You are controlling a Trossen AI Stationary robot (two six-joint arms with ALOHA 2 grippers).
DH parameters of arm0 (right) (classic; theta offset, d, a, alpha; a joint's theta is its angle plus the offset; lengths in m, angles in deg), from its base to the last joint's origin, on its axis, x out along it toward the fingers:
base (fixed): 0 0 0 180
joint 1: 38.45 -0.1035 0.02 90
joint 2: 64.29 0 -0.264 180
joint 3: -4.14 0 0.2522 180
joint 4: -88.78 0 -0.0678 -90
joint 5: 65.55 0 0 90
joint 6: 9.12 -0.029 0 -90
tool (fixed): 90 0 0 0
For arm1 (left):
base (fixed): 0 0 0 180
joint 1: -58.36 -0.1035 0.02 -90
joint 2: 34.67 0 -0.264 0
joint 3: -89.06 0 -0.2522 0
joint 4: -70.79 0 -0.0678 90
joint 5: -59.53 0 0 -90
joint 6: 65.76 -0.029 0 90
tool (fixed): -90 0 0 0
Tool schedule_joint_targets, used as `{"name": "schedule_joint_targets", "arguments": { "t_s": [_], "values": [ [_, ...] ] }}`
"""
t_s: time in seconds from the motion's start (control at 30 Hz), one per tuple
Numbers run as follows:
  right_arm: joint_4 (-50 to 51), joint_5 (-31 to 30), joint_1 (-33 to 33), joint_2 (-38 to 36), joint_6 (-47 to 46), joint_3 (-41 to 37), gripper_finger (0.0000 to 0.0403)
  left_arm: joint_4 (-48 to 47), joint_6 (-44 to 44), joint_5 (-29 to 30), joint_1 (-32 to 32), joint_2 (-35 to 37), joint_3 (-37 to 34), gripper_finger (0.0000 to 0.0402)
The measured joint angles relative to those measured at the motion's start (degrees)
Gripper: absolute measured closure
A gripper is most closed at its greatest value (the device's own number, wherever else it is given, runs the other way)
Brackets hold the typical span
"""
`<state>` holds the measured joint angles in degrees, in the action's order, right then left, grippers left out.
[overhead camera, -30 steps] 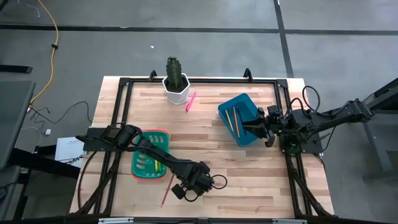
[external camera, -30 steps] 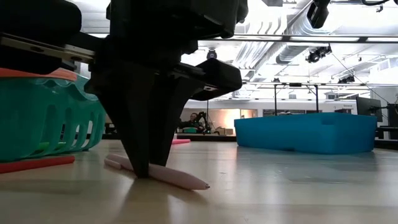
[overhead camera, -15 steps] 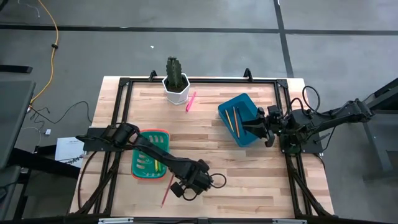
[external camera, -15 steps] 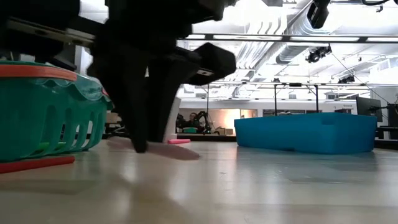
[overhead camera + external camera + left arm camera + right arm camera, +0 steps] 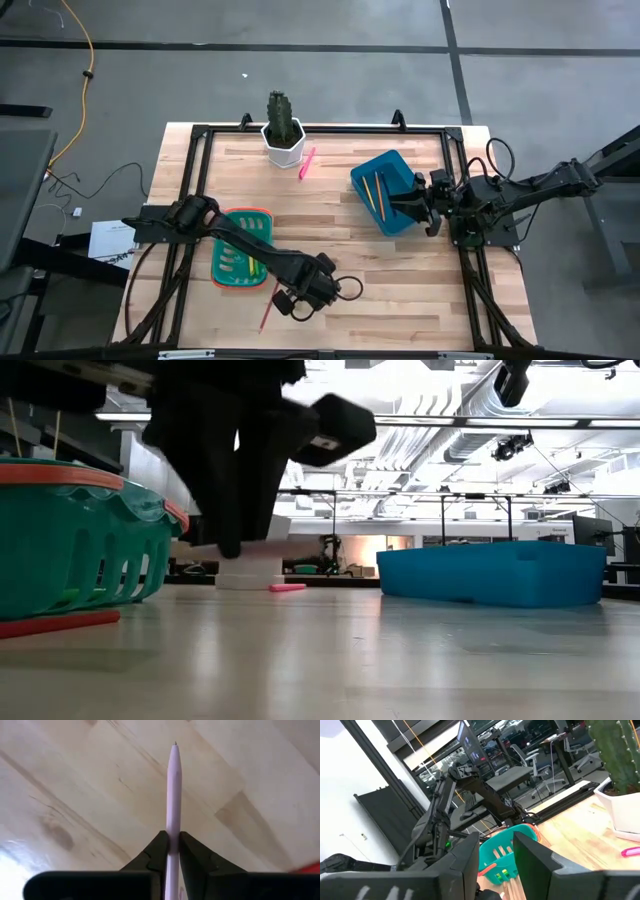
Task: Sort pens & pencils
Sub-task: Put the light pink pen into the green basket
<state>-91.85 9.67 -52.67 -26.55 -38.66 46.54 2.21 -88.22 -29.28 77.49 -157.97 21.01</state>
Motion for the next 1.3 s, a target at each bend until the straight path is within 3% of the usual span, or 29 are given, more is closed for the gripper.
{"name": "schedule_joint_targets", "arguments": {
  "t_s": [0.27, 0.93, 1.3],
  "values": [
    [0.0, -0.1, 0.0, 0.0, -0.2, 0.0, 0.0294, -1.2, -0.3, 2.1, 0.0, 2.3, 0.8, 0.0375],
    [-0.2, -0.1, 0.0, 0.0, -0.4, 0.0, 0.0294, -8.1, -2.9, 6.0, -0.4, 2.4, 12.5, 0.0372],
    [-0.1, -0.1, 0.0, 0.0, -0.4, 0.0, 0.0294, -11.6, -3.3, 6.1, -1.6, 4.2, 12.9, 0.0372]
  ]
}}
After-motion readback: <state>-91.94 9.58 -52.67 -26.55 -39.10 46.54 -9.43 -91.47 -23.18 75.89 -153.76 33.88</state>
